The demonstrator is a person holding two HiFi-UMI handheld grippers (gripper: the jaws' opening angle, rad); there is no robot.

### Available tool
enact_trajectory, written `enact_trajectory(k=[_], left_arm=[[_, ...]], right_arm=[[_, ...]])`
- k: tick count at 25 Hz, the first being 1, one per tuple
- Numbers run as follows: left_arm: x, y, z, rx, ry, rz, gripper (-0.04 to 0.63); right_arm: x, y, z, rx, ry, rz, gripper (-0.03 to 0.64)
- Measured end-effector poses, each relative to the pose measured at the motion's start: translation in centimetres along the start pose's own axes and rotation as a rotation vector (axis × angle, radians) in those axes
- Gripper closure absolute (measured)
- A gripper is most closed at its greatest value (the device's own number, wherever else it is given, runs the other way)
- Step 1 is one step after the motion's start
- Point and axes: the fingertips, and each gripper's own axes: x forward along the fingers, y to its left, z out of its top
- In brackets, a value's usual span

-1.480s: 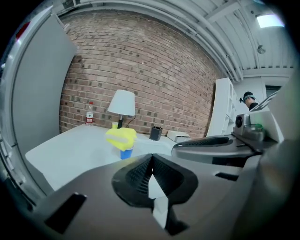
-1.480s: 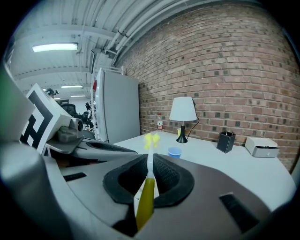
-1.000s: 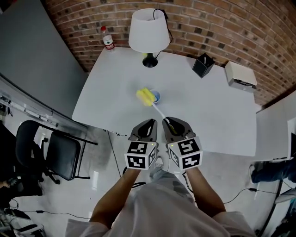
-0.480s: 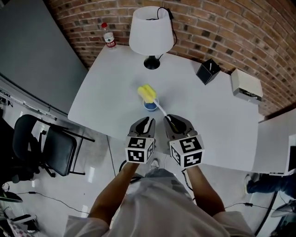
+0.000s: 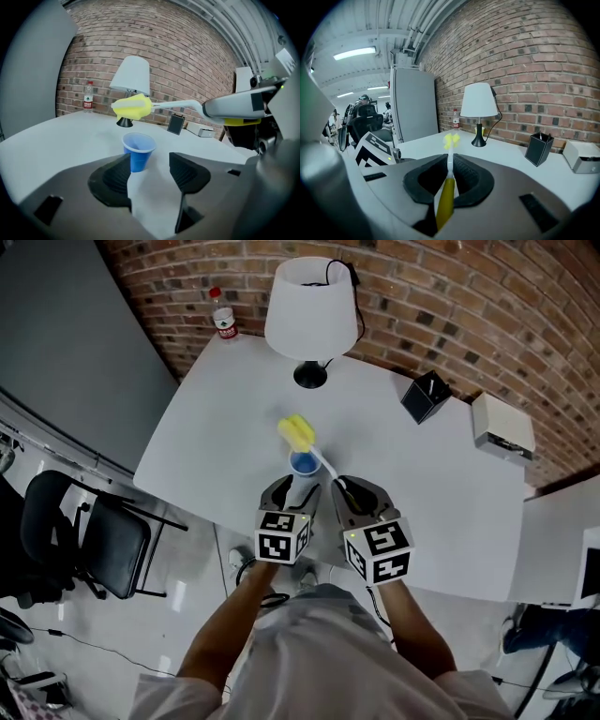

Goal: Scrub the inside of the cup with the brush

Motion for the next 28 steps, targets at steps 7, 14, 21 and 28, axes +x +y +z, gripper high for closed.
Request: enact_trajectory(k=[7,14,21,28], left_arm=[[1.9,1.0,-0.9,0.014,0.028,-0.013,0.298],[3.4,2.0,-0.8,0.011,0.013,-0.009,0.272],[4.6,2.3,-0.6,0.052,0.014,-0.02,0.268],[5.8,2.4,-0.4,0.093,0.031,-0.023,0.268]], right_arm=[[1.0,-0.9,0.1,0.004,0.007,-0.023,0.584],[2.1,-1.2,-0.3,-0.001,0.024,-0.029,0.584],[3.2,-1.4,-0.4,-0.002,0.029,-0.026,0.584],[3.9,-1.7,-0.2,-0.004,0.036,-0.025,0.584]])
